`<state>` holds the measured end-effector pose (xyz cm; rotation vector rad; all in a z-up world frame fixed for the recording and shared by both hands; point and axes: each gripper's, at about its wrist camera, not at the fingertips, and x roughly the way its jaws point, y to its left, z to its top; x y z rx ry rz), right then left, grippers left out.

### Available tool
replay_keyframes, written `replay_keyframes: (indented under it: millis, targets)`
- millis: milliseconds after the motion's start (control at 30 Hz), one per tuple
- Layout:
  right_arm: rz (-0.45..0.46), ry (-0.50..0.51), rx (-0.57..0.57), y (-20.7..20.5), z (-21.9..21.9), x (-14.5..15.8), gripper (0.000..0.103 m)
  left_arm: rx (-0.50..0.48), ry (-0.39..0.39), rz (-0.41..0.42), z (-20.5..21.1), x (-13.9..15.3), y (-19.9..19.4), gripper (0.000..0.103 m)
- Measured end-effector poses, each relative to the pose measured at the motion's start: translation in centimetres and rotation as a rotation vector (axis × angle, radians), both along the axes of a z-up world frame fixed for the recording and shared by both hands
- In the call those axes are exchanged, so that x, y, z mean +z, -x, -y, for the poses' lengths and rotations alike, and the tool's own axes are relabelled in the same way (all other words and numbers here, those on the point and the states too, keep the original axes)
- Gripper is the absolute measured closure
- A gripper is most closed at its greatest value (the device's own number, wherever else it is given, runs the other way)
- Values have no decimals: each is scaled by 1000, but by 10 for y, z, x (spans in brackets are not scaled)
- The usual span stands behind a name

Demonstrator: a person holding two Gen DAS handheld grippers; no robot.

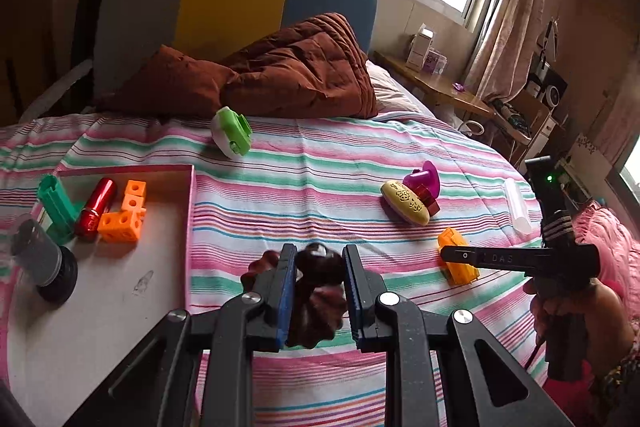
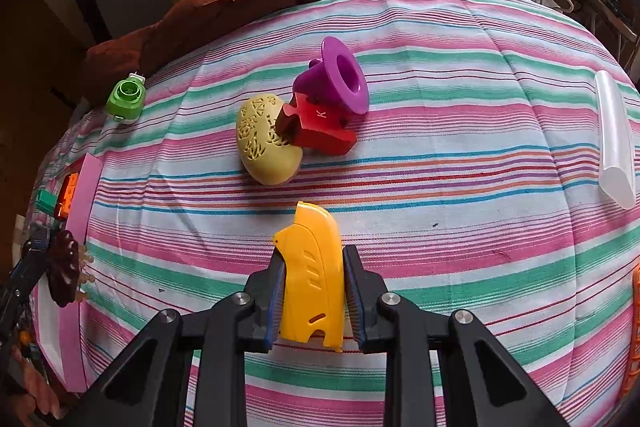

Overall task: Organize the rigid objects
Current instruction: 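Carry the brown comb piece into the tray and open left while right carries the yellow piece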

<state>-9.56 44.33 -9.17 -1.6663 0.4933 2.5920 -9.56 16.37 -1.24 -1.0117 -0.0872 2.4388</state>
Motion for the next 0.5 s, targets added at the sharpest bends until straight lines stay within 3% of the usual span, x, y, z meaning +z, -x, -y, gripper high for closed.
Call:
replay_keyframes:
  millis: [167,300,367,433,500]
  targets:
    - [-15,8,20,0,9,0,77,33,-21,-61,35,19,-14,84]
    - [-8,6,39,2,20,-4,77,55,-9,-50,57,17,-15,84]
    - [-9,4,49,1,24,-4,77,68,12,-37,61,11,-14,78]
    - [-12,-8,56,1,26,-3,77,61,14,-23,59,5,-14,59]
    - [-10,-7,55,2,25,-4,77,32,33,-28,48,1,-15,51]
